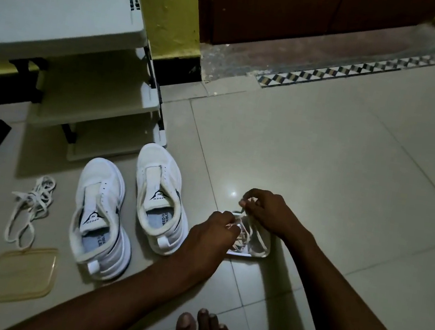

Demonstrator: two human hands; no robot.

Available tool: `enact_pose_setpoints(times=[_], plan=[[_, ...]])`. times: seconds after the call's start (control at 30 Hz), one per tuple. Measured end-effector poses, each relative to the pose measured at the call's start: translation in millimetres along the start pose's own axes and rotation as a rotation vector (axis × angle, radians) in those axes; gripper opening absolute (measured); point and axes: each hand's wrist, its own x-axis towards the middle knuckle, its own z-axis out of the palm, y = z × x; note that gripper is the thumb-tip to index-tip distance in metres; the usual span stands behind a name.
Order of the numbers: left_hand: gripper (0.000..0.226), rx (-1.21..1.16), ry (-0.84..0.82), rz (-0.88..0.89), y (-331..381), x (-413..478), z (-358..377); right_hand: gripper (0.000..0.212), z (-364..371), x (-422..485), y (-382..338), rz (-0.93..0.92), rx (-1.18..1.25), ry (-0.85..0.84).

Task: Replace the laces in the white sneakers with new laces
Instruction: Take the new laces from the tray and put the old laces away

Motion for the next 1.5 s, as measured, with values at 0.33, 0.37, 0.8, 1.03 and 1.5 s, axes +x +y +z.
enact_pose_setpoints(times=[0.33,0.37,0.8,1.03,1.5], plan=[[0.021,-0.016,0.038,-0.112,-4.3,6.3,3.5,0.022,8.5,-76.9,-15.6,-0.337,0.241,0.436],[0.021,-0.033,0.030,-0.123,-6.7,6.7,4.3,0.018,16.7,-80.8,-9.5,-0.362,0.136,0.404],[0.019,-0.055,-0.011,-0.081,-7.7,17.1,1.2,0.041,33.3,-77.6,10.1,-0.169,-0.301,0.382],[0.018,-0.072,-0.098,-0.073,-5.1,35.0,8.6,0.016,28.9,-66.9,24.3,-0.319,-0.187,0.369],[0.019,0.034,-0.083,-0.139,-7.8,30.2,13.1,0.008,25.1,-73.0,23.2,-0.298,-0.026,0.347]])
